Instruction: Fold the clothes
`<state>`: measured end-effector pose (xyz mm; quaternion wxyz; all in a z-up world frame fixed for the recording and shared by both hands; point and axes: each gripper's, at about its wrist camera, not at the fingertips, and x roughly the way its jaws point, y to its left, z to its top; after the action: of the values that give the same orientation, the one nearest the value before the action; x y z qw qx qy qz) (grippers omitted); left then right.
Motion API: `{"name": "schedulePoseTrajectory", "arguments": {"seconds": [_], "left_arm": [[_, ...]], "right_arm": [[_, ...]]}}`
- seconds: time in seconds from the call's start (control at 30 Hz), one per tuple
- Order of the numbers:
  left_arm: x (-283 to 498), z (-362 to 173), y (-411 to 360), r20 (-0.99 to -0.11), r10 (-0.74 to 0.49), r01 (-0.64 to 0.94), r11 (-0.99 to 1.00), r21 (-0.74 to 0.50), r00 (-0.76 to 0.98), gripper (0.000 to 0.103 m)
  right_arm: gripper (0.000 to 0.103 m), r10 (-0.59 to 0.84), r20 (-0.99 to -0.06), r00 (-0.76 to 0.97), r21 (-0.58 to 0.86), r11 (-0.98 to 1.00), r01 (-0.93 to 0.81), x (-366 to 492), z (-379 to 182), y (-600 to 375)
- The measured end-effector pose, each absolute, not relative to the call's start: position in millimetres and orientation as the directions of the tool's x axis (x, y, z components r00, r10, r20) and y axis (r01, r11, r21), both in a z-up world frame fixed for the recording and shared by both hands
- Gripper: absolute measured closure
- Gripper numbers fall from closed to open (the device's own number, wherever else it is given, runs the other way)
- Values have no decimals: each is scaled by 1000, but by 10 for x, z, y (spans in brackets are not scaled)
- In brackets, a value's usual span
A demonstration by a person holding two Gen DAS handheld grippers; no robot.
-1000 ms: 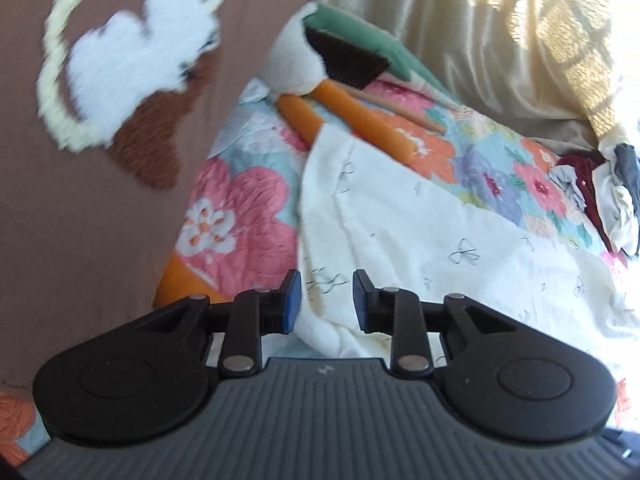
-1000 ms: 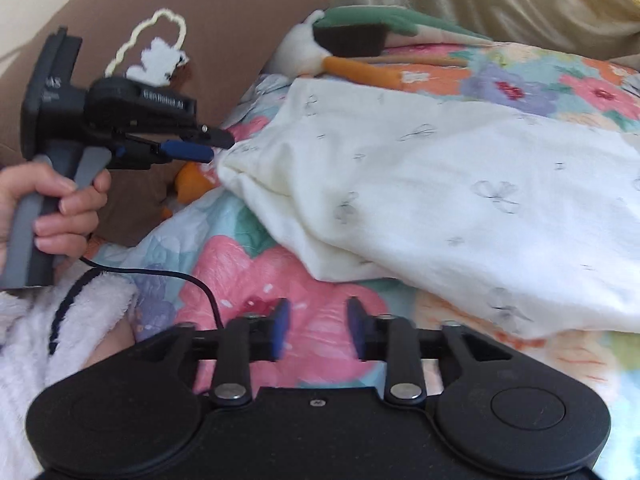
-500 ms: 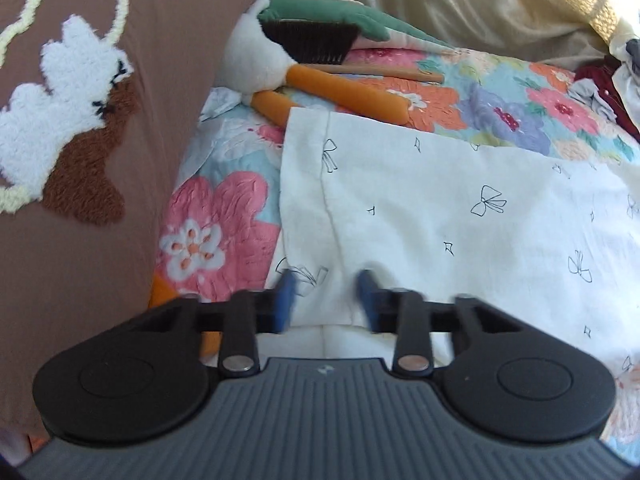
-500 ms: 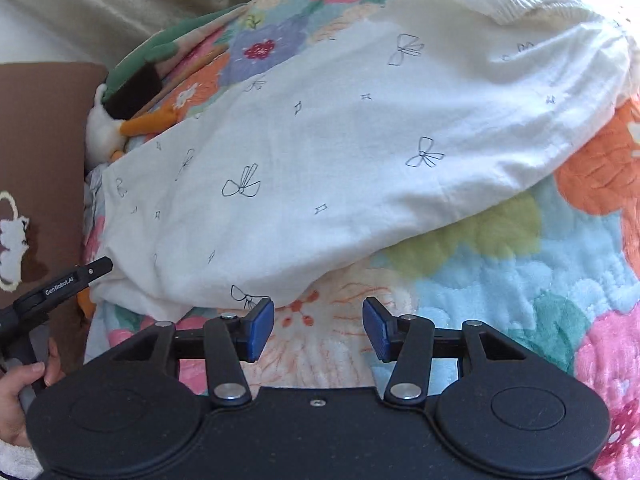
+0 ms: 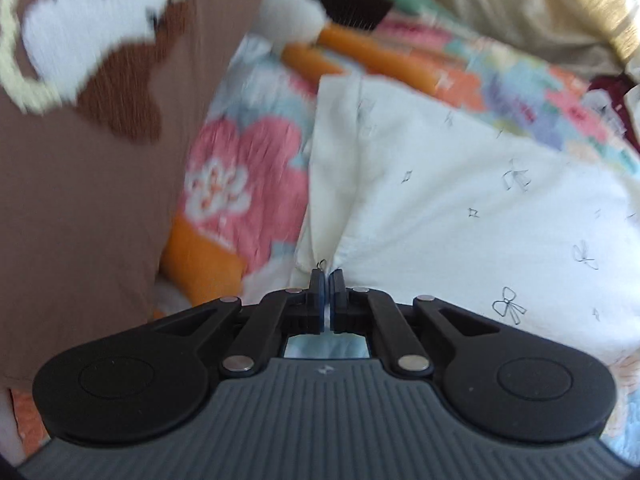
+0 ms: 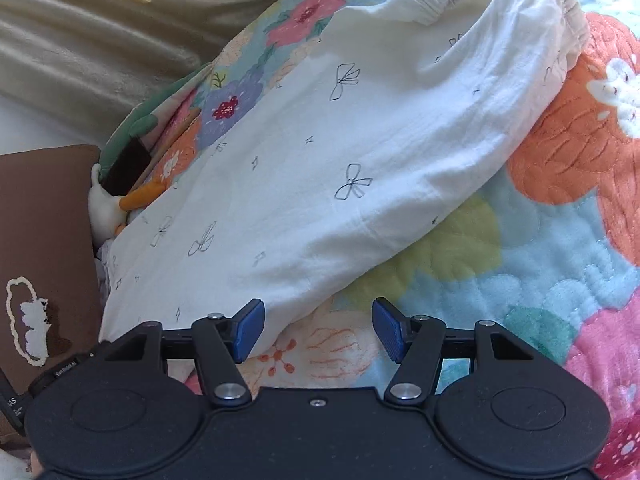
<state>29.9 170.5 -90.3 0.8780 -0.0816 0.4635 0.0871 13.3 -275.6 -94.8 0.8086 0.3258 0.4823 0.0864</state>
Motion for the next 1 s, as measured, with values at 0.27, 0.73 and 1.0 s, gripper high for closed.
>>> {"name": "schedulePoseTrajectory", "arguments": {"seconds": [0.27, 0.73, 1.0], "left_arm": [[282, -806, 1812, -804, 140, -311, 948, -58, 578, 76], [-218, 190, 883, -707, 51, -146, 986, -75, 706, 39], [85, -582, -396, -788, -210, 104, 977, -184, 579, 29]], "right_arm": [[53, 288, -804, 521, 422, 893, 158, 85, -766, -2878], [35, 520, -755, 399, 445, 854, -270, -490, 233, -3397], [25, 493, -771, 403, 530, 848, -23, 112, -533, -3683]]}}
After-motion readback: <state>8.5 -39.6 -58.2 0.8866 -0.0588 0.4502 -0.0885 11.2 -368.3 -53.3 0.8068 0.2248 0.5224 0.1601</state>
